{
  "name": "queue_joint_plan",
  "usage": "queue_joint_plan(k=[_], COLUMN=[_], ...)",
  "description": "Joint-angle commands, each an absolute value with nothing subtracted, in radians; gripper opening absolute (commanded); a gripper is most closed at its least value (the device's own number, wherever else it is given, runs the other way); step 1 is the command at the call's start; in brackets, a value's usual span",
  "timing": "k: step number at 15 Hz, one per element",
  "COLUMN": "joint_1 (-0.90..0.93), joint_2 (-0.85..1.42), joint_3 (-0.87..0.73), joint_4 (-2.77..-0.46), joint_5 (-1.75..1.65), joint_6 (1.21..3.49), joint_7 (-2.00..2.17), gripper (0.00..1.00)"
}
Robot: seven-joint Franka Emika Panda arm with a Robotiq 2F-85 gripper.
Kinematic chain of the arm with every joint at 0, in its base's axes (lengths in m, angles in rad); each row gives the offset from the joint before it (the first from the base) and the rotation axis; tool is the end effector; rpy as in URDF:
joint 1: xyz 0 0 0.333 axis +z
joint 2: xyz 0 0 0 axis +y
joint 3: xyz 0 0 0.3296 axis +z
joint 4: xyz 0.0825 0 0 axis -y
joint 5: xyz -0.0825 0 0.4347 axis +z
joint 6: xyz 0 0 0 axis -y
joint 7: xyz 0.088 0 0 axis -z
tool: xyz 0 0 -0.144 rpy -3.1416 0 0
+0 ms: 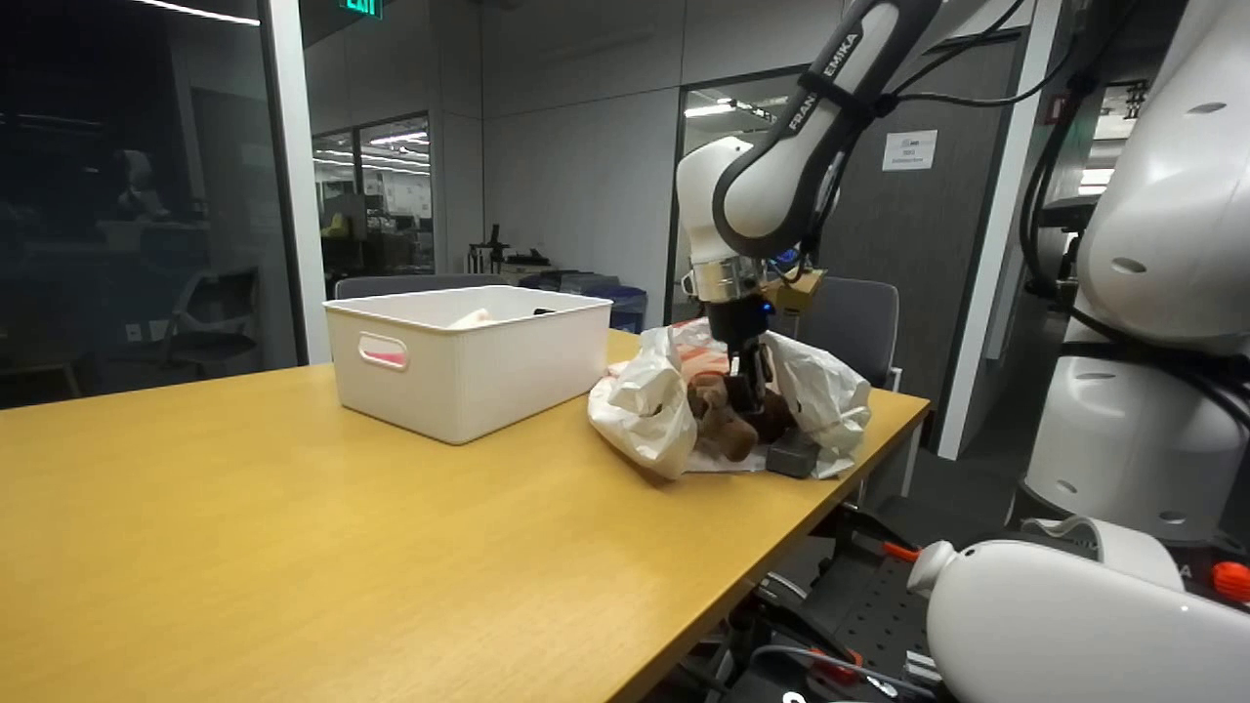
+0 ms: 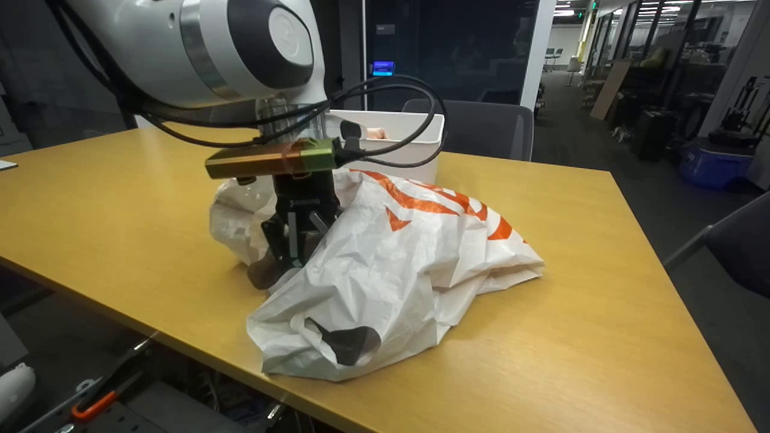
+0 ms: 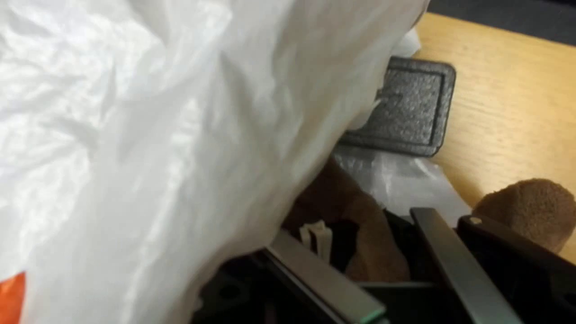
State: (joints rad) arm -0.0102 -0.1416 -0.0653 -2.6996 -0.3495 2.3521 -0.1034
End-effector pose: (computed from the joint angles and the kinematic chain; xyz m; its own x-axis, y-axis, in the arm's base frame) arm 0.4002 -0.0426 0.1958 0.9316 0.2702 -0.2433 0.3124 -0.9371 0.1557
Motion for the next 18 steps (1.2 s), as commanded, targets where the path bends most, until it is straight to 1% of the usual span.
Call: queue_joint_plan(k=[1,4,6,8,11,14,18], joint_1=[-0.003,0.023,0.044,0.066,0.124,0.188,0.218], joint_2=[-0.359,-0.511,-0.575,-0.687,-0.725,-0.689,-0.493], joint_3=[-0.082,-0.114,-0.119,-0.123,-0.109,-0.049,0.087], joint_4=[-2.763,-2.784,-2.741,-2.779,-2.743,-2.692,-2.534], joint_5=[-0.213,-0.133,-0.135,-0.143,-0.134,-0.155,-0.211], joint_6=[2.185,2.073,2.007,1.990,2.015,2.079,2.146], joint_7=[-0.326,-0.534,-0.619,-0.683,-0.739,-0.721,-0.586], gripper=[0.00,0.00,0.00,0.00,0.00,0.00,0.00])
